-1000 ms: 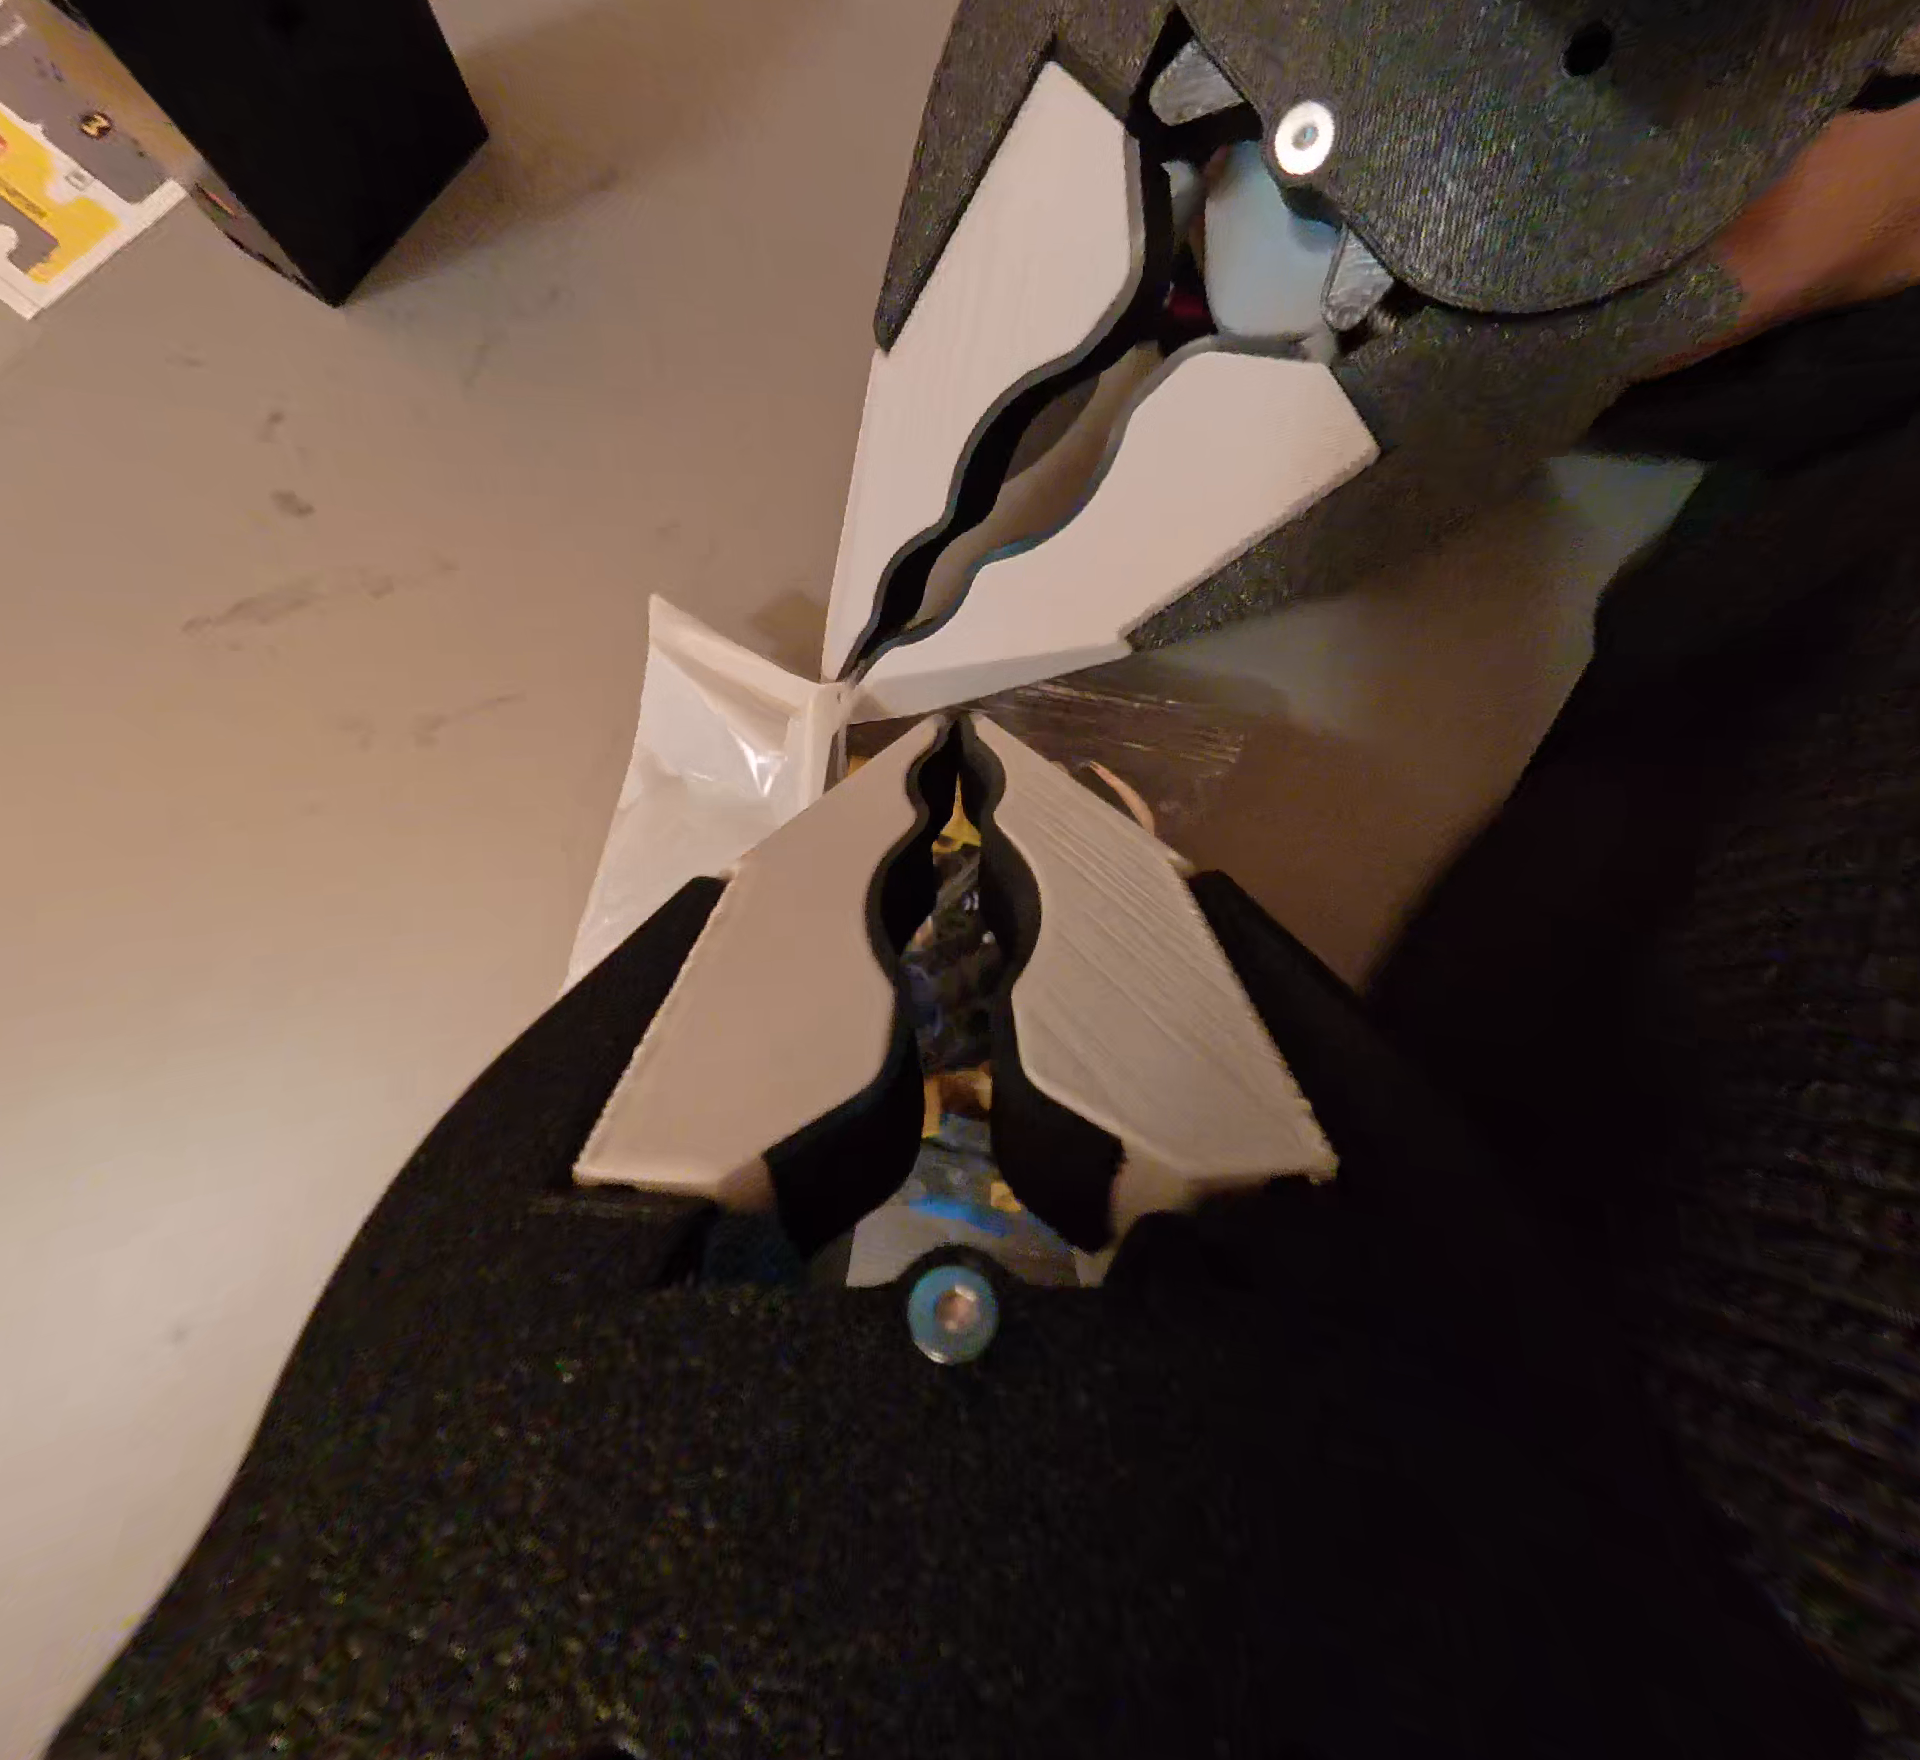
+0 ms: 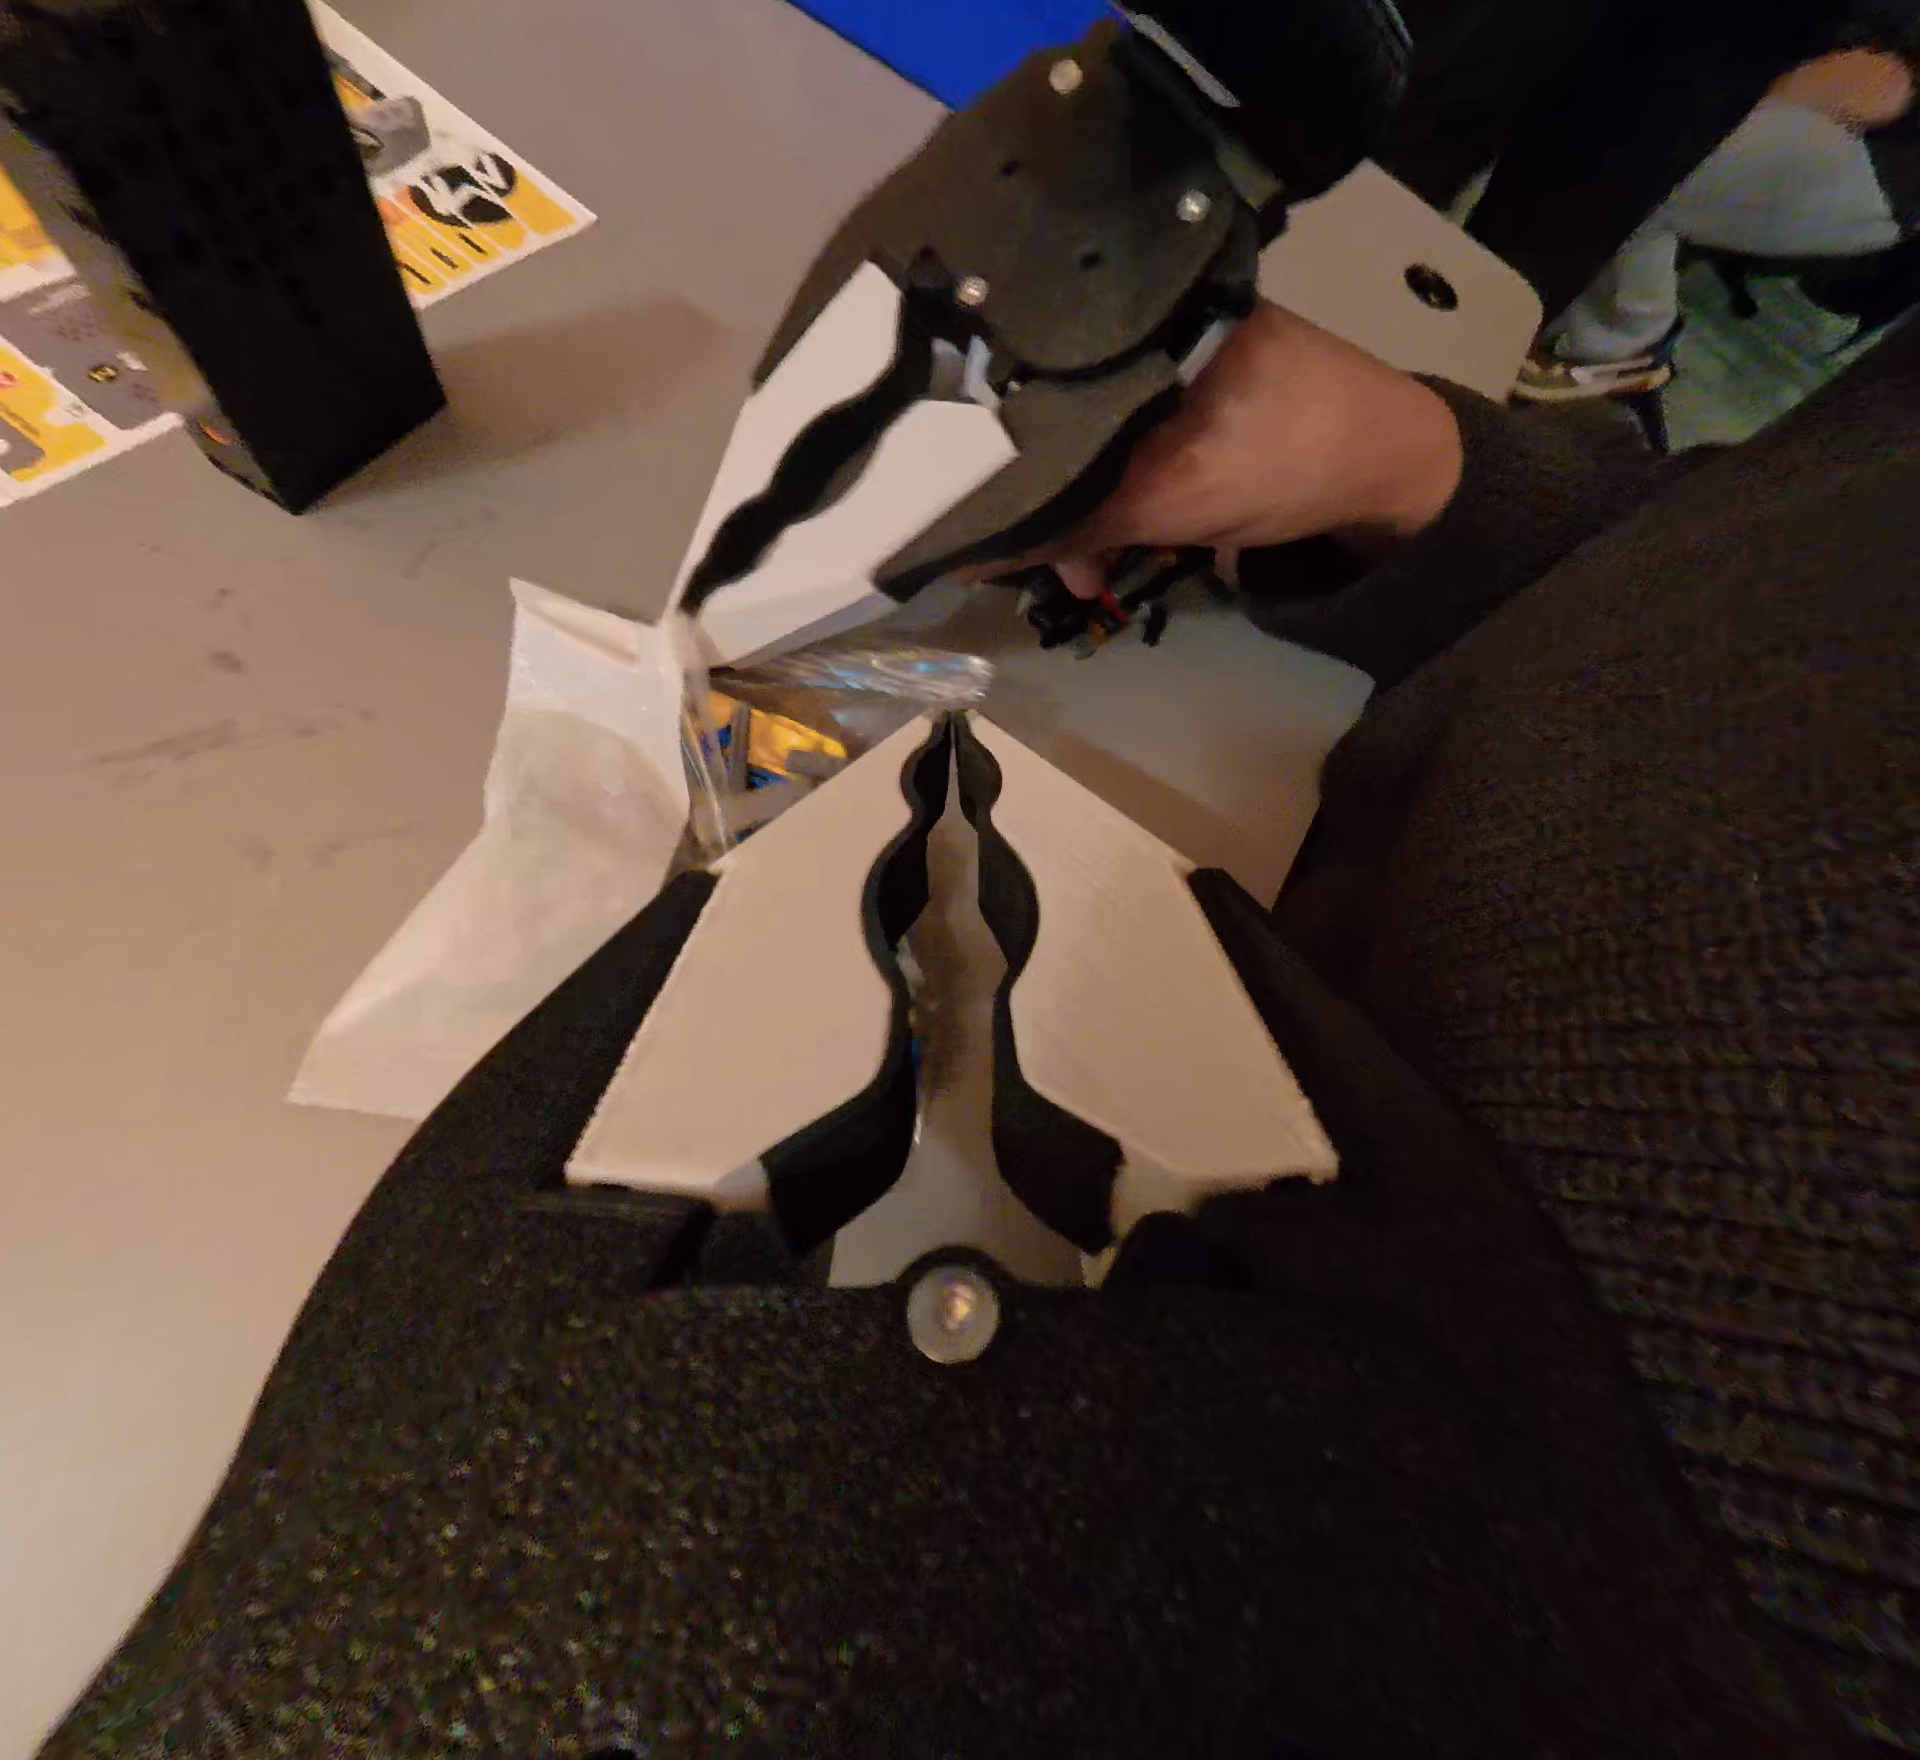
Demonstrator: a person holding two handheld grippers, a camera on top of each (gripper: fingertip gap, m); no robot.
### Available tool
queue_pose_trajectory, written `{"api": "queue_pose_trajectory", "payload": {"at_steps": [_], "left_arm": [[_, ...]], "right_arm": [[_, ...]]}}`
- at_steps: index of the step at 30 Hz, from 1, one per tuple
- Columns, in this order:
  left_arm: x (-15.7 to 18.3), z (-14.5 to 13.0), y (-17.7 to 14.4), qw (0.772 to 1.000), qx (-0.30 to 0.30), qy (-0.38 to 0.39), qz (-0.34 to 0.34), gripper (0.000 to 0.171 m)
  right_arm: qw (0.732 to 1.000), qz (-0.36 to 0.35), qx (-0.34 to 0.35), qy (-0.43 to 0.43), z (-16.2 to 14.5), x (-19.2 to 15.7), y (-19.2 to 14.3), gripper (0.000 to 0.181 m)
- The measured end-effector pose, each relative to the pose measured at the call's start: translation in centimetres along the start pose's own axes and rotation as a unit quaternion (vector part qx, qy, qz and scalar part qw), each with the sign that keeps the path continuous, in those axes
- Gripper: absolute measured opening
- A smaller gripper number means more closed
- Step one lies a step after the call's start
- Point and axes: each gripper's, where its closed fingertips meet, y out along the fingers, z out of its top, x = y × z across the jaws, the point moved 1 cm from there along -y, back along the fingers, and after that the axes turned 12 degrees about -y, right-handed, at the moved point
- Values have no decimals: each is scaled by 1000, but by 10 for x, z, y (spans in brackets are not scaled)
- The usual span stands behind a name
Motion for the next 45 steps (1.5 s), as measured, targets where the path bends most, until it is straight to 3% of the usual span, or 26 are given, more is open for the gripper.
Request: {"api": "queue_pose_trajectory", "payload": {"at_steps": [5, 11, 16, 18, 21, 25, 27, 32, 37, 39, 40, 41, 42, 45], "left_arm": [[-15, 11, -9, 1000, 13, -8, 23, 16], [-45, 24, -8, 992, 17, 19, 125, 24], [-62, 10, 22, 976, -70, 74, 193, 27], [-58, 9, 27, 982, -83, 51, 162, 27], [-53, 14, 24, 988, -75, 30, 129, 29], [-65, 8, 26, 977, -91, 54, 185, 35], [-66, 6, 28, 976, -96, 47, 189, 54], [-66, 10, 25, 980, -78, 40, 178, 55], [-81, 10, 19, 967, -81, 76, 228, 57], [-90, 7, 14, 958, -90, 96, 254, 54], [-91, 6, 13, 957, -91, 102, 254, 39], [-89, 4, 12, 958, -93, 108, 247, 13], [-87, 5, 12, 960, -86, 110, 241, 3], [-86, 7, 11, 966, -70, 99, 228, 0]], "right_arm": [[996, 61, 44, 51, 11, -10, -15, 46], [997, 47, 23, 65, 0, -8, -25, 51], [990, 109, -7, 94, -13, -25, -5, 52], [986, 125, 5, 106, -8, -23, -4, 44], [986, 131, 9, 100, -3, -20, -1, 9], [988, 125, 19, 94, 0, -17, 3, 3], [985, 126, 50, 103, 9, -15, -2, 1], [969, 161, 122, 141, 27, -17, -15, 0], [969, 164, 125, 139, 28, -18, -17, 0], [966, 171, 132, 143, 30, -19, -21, 0], [963, 181, 138, 145, 32, -21, -23, 0], [959, 190, 145, 152, 34, -22, -24, 0], [958, 192, 144, 155, 34, -23, -24, 0], [966, 171, 129, 143, 31, -22, -20, 0]]}}
